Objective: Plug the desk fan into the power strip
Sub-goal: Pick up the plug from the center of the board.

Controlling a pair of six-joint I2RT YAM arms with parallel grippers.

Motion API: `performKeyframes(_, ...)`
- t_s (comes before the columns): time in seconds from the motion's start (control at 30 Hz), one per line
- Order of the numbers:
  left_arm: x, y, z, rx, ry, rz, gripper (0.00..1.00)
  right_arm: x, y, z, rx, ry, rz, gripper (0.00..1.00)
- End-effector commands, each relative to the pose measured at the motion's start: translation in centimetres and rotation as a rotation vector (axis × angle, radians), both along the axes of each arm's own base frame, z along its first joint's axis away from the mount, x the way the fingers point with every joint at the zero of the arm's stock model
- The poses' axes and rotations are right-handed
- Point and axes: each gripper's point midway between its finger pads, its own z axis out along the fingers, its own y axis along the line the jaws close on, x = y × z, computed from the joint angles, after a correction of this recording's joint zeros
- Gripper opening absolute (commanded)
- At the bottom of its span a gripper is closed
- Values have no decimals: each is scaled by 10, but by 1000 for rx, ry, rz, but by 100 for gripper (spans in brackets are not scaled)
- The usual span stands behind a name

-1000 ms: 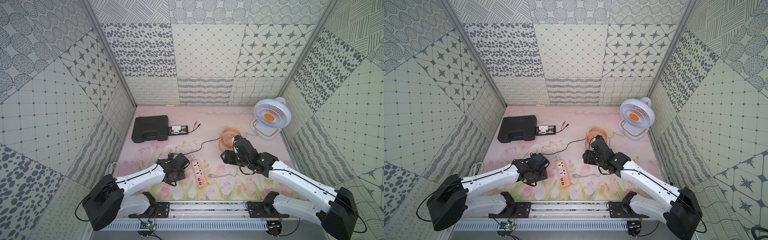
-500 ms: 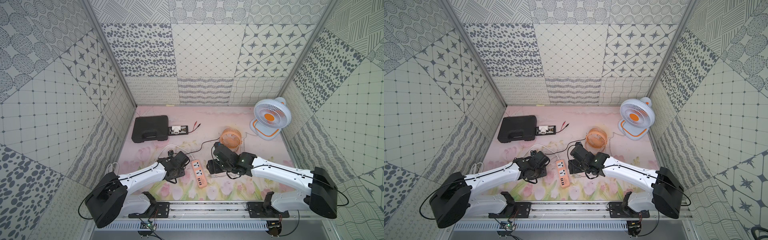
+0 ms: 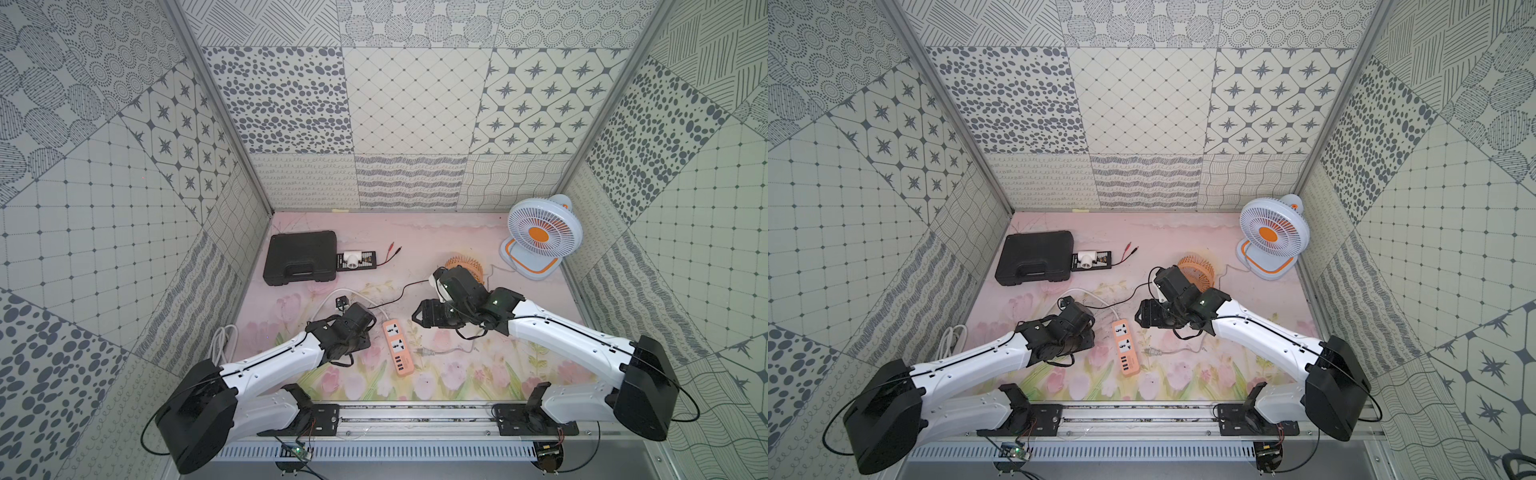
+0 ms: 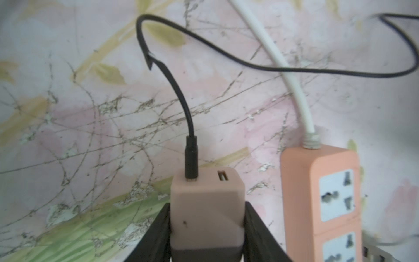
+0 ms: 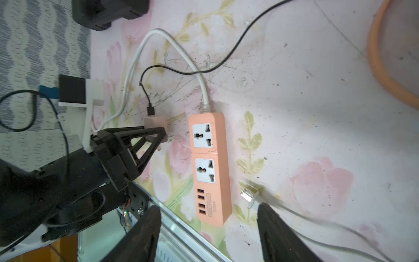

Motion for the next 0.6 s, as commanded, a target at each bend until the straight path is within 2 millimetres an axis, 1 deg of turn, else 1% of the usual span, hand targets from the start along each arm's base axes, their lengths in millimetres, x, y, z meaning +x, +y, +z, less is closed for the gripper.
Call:
performKeyframes(0.0,35,-34,60,-85,-316,-163,0,-7,17,60,227,5,101,67)
performKeyframes(0.07,38,-52,84,-148,-426,-239,0,-4,12,67,252,9,101,67)
performKeyframes(0.13,33,-75,101,-219,-515,-356,0,-3,8,66,238,9,111,67)
performKeyframes(0.23,15,-114,122,-296,-643,-567,0,1,-1,59,183,9,100,67)
performKeyframes(0.3,2,-133,128,-342,-690,-671,0,6,-6,56,159,4,80,70)
performKeyframes(0.4,-11,-152,128,-344,-728,-785,0,8,-12,50,124,0,76,74)
performKeyframes(0.5,-24,-167,126,-339,-739,-888,0,5,-15,45,100,0,90,70)
performKeyframes(0.57,-30,-170,129,-365,-756,-913,0,4,-17,38,78,8,98,65)
